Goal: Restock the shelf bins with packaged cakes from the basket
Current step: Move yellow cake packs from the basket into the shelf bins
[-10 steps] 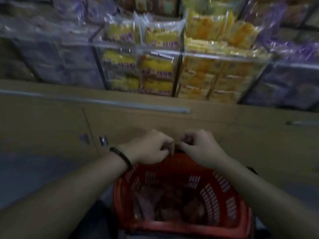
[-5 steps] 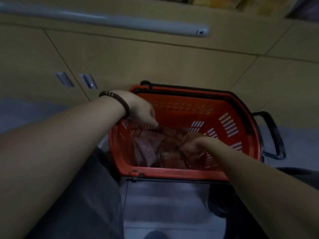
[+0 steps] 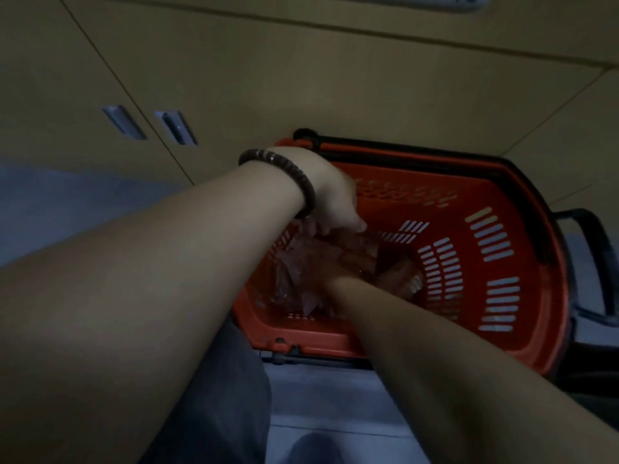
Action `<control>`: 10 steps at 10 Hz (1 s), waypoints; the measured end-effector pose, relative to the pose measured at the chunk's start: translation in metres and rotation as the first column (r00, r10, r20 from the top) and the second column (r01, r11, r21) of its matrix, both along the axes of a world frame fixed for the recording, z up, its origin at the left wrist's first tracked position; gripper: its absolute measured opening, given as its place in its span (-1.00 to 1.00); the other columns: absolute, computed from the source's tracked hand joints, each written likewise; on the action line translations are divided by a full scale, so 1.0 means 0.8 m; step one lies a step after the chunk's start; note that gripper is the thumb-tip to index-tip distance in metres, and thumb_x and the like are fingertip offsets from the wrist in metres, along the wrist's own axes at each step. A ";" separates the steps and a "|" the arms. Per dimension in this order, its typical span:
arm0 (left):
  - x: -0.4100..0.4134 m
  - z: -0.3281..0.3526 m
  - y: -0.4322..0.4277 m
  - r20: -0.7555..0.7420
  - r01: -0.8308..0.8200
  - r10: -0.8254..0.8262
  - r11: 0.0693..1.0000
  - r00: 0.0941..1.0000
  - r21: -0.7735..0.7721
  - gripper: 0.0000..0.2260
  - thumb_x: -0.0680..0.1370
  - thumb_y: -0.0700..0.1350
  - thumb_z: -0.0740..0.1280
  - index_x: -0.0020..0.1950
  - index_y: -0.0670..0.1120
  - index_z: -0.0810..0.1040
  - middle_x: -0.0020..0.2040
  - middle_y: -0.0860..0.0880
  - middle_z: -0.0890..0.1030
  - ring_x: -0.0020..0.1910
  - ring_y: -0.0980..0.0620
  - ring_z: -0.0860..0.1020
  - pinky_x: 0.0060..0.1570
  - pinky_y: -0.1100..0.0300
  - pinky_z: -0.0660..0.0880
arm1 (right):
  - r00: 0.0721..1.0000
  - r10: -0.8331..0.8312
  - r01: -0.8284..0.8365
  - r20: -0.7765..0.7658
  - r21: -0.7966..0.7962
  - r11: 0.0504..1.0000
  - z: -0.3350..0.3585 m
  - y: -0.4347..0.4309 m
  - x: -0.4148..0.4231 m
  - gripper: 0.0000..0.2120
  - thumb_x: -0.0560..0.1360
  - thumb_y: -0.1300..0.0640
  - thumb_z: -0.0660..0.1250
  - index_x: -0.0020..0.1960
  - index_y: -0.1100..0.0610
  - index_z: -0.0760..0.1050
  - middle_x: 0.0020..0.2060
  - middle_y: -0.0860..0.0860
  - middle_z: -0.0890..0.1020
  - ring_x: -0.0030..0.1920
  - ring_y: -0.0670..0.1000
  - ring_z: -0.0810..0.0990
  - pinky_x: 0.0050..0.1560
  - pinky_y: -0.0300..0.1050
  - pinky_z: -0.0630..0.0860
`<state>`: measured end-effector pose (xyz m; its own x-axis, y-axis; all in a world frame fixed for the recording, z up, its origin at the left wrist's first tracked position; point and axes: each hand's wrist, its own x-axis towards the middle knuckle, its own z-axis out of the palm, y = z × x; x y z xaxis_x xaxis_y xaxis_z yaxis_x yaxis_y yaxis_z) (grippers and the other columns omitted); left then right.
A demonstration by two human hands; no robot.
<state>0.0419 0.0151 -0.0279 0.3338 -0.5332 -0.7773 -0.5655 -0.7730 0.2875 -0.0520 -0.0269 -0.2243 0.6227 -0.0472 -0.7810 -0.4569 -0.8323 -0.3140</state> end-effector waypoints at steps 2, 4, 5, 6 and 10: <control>0.013 -0.017 0.005 -0.044 -0.030 0.033 0.998 0.998 0.063 -0.52 0.73 0.18 0.20 0.43 -0.17 0.55 0.21 -0.09 0.69 0.10 -0.08 0.74 -0.27 0.17 0.63 | 0.999 -0.025 0.023 0.028 0.082 0.996 -0.004 -0.022 0.008 -0.24 0.48 0.26 0.53 0.61 0.07 0.32 0.52 0.17 0.46 0.41 0.21 0.53 0.39 0.07 0.51; 0.018 -0.006 0.021 0.178 0.128 -0.136 0.990 0.974 0.056 -0.53 0.65 0.23 0.35 0.45 -0.03 0.58 0.16 0.00 0.64 0.01 0.02 0.63 -0.11 0.14 0.61 | 0.964 0.087 -0.063 -0.250 0.102 0.993 0.067 -0.094 0.031 -0.65 0.42 0.43 0.42 0.18 0.24 0.65 0.09 0.28 0.70 0.07 0.32 0.72 0.07 0.23 0.66; 0.018 -0.006 0.026 0.225 0.134 -0.136 0.991 0.965 0.027 -0.28 0.50 0.26 0.51 0.59 0.03 0.42 0.52 0.01 0.49 0.44 -0.06 0.51 0.39 0.05 0.50 | 0.991 0.053 -0.034 -0.119 0.159 0.987 0.141 -0.136 0.041 -0.71 0.54 0.23 0.40 0.24 0.04 0.61 0.07 0.18 0.70 0.08 0.25 0.71 0.14 0.40 0.63; 0.013 -0.002 0.023 0.247 0.144 -0.127 0.988 0.961 -0.050 -0.42 0.48 0.22 0.55 0.41 0.06 0.50 0.39 0.03 0.57 0.29 -0.06 0.56 0.26 0.07 0.54 | 0.997 -0.074 0.079 -0.027 0.297 0.952 0.193 -0.166 0.045 -0.66 0.60 0.23 0.36 0.34 -0.03 0.57 0.14 0.09 0.69 0.10 0.20 0.71 0.00 0.42 0.66; 0.033 0.010 0.038 0.416 0.045 -0.068 0.997 0.907 0.064 -0.68 0.62 0.10 0.40 0.30 -0.02 0.69 -0.23 -0.04 0.66 -0.30 0.00 0.60 -0.29 0.10 0.61 | 0.816 -0.372 0.301 0.442 0.226 0.927 0.067 -0.138 0.038 -0.53 0.66 -0.07 0.07 0.26 0.12 0.66 0.25 0.18 0.68 0.25 0.19 0.64 0.28 0.06 0.53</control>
